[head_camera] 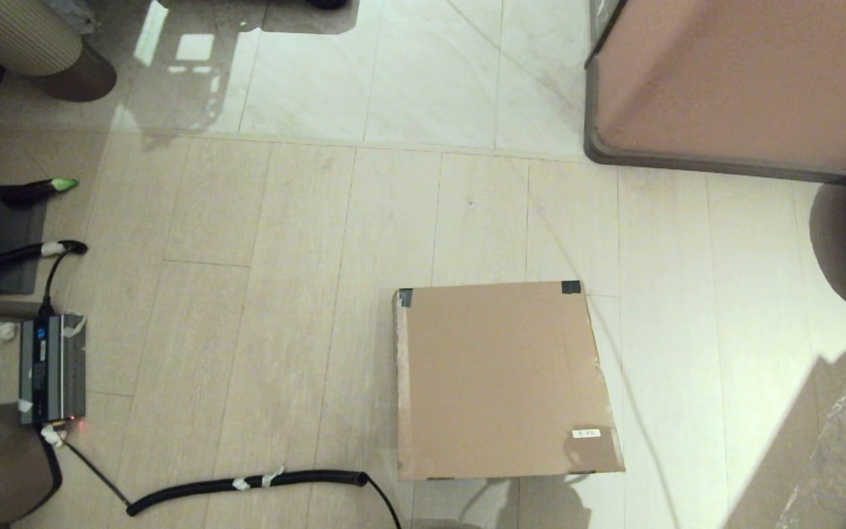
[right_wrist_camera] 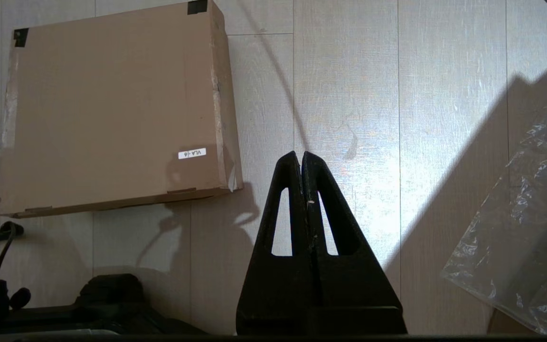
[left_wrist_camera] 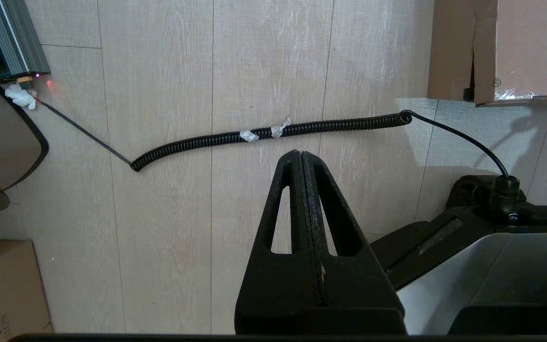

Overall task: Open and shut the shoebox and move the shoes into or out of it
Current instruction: Open the shoe box

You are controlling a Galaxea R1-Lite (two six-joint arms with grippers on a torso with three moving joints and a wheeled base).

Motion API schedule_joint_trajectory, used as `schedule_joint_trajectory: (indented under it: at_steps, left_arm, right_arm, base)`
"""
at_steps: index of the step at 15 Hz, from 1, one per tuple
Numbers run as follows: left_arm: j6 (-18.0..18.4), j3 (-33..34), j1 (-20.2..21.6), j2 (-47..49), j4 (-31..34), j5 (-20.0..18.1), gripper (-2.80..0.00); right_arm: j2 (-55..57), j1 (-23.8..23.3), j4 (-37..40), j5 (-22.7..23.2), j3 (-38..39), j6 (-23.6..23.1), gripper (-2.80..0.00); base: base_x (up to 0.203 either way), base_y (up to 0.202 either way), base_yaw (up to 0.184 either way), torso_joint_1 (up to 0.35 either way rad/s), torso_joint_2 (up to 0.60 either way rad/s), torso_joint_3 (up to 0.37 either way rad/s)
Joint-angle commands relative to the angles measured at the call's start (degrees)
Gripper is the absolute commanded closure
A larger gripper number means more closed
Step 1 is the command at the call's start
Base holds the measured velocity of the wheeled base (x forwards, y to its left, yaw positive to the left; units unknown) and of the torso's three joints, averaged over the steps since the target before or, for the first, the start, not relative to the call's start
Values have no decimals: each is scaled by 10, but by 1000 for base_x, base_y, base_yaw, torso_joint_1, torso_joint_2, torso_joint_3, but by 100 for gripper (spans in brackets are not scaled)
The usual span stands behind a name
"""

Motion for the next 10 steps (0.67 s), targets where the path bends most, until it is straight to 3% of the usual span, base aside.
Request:
schedule_joint_trajectory:
  at_steps: [1,8,10]
  left_arm:
    - [0,0,0,0,-1,1,0]
    - [-1,-1,0,0,-2,1,0]
    - [0,-32,-1,2,1,-3,0]
  right_arm:
    - [0,0,0,1,0,-3,0]
    - [0,0,0,0,-2,-21,0]
    - [2,0,14,-11,-35,-22,0]
  base:
    - [0,0,0,0,0,0]
    - [0,0,0,0,0,0]
    - [0,0,0,0,0,0]
